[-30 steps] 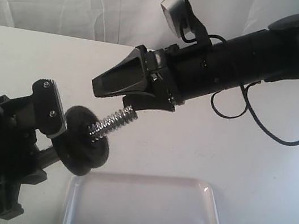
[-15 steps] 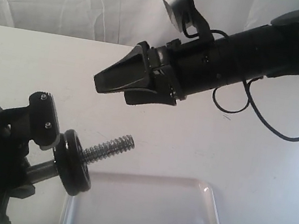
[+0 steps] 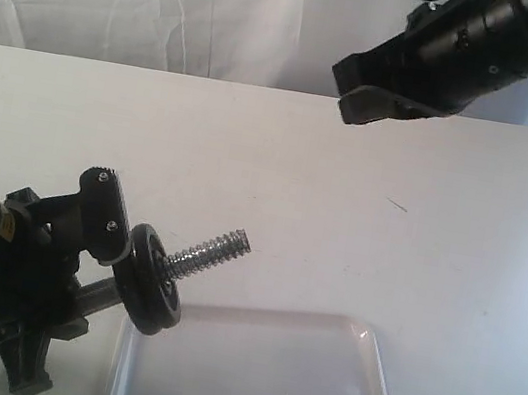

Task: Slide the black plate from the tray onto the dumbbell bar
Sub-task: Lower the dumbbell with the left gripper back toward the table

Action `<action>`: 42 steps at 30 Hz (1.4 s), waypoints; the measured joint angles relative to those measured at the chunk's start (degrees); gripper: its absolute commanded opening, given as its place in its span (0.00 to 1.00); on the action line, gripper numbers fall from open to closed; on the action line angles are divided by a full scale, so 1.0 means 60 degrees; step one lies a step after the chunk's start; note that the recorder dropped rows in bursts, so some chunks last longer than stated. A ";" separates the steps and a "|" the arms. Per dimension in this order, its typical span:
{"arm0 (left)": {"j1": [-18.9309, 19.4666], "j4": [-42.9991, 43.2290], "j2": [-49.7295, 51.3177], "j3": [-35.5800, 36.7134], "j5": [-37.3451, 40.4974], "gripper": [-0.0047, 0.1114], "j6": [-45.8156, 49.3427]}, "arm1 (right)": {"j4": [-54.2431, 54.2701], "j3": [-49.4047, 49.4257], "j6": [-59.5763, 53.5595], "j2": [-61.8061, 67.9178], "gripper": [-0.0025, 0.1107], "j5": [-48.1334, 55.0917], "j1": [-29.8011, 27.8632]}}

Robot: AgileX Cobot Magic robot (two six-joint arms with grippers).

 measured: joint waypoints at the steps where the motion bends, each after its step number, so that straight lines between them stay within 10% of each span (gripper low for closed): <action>1: 0.0000 0.0000 0.0000 0.0000 0.0000 0.04 0.0021 | -0.0626 -0.0014 0.0376 -0.0117 0.03 -0.0052 0.0000; 42: 0.0707 0.1677 0.4396 -0.4661 0.0116 0.04 0.1085 | -0.2467 0.1134 0.2904 -0.3911 0.02 0.2883 0.0000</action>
